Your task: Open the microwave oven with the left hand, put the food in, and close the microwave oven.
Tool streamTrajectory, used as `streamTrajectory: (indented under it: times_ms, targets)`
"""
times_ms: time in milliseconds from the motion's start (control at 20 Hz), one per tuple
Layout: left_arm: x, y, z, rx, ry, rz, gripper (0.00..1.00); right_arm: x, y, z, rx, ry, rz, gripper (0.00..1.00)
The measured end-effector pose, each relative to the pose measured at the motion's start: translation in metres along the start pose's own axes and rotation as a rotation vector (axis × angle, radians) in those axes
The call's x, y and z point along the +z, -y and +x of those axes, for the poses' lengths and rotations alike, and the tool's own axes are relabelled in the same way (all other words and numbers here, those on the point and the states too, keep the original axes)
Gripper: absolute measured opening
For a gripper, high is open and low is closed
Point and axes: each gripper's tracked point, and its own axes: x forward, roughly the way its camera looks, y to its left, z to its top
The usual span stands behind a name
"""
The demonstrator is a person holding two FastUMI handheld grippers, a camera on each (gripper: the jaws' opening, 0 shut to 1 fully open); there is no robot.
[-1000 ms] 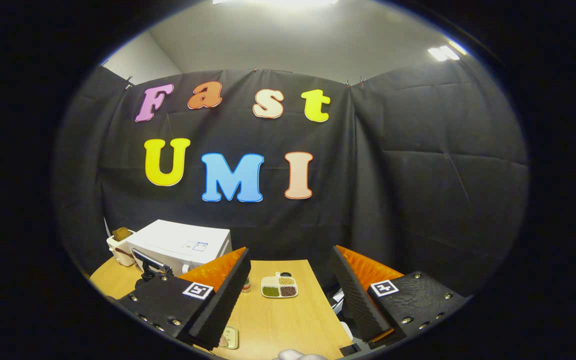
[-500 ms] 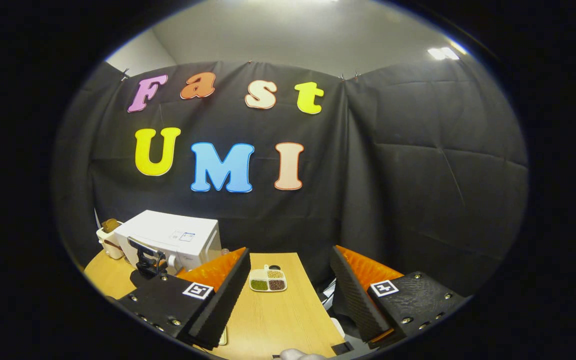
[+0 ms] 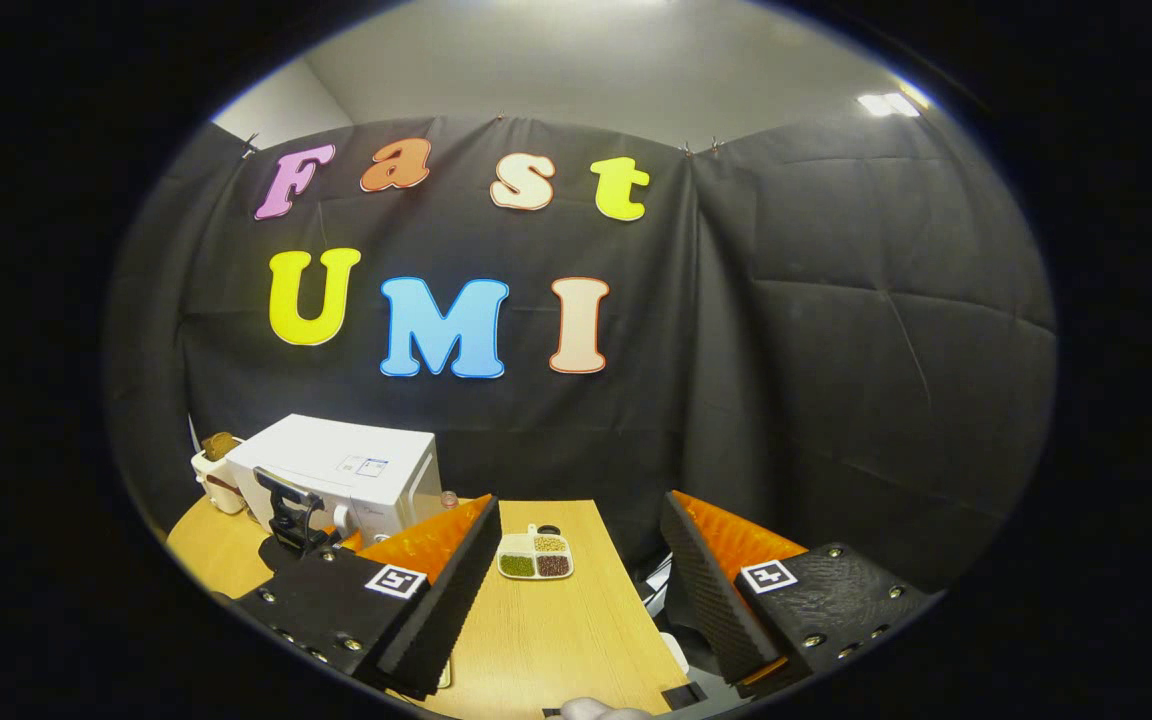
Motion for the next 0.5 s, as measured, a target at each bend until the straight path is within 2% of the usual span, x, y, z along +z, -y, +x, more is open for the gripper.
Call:
streamTrajectory:
  times_ms: [250,500]
  targets:
    - [0.0024,0.0009,-0.0016,0.021,-0.015,-0.015,0.12,-0.0008,-0.0018,-0.0009,0.007,-0.001,-0.014,0.98]
    - [0.003,0.0016,-0.002,0.02,-0.027,-0.015,0.11,-0.0024,-0.0057,0.0016,0.027,-0.008,-0.012,0.98]
